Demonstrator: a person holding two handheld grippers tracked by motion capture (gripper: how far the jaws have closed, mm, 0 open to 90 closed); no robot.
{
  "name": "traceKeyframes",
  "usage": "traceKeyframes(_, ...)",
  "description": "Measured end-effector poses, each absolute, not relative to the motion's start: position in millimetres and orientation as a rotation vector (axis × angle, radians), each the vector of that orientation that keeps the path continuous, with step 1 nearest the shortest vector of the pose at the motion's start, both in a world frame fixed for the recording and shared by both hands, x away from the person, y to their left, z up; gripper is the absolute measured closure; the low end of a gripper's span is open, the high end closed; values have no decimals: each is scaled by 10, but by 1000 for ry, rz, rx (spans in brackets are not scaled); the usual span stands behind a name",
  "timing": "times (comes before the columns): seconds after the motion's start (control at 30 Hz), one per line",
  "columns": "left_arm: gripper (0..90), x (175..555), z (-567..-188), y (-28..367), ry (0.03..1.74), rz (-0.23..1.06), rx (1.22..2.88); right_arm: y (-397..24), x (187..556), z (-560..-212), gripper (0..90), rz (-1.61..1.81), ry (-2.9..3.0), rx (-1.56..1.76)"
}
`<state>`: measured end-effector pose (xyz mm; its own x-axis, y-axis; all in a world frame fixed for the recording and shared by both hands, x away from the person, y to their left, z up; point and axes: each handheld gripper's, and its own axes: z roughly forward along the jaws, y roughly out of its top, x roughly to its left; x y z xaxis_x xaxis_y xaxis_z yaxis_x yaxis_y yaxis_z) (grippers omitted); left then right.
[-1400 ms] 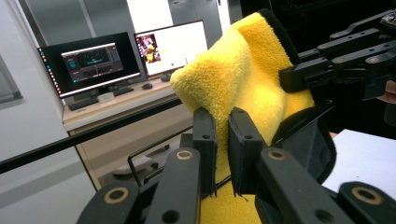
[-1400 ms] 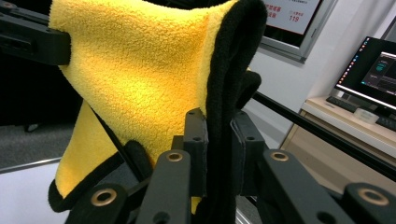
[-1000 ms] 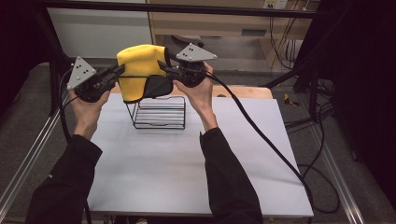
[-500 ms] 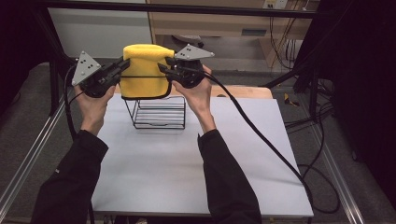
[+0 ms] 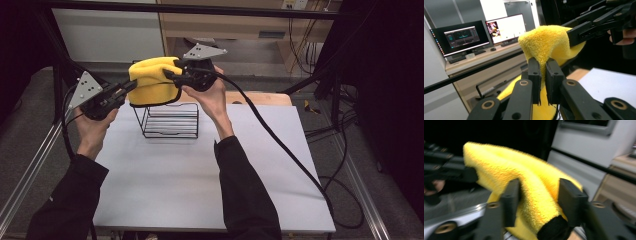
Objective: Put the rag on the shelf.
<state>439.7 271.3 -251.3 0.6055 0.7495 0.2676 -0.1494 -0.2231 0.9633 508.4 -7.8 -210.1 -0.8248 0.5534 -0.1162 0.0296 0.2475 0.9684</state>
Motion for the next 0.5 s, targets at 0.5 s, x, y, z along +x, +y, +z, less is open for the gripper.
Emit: traceKeyframes(0.5,681,4277,-2577,2700,664,834,1724,13,4893,-2372,834,1521,2201,500)
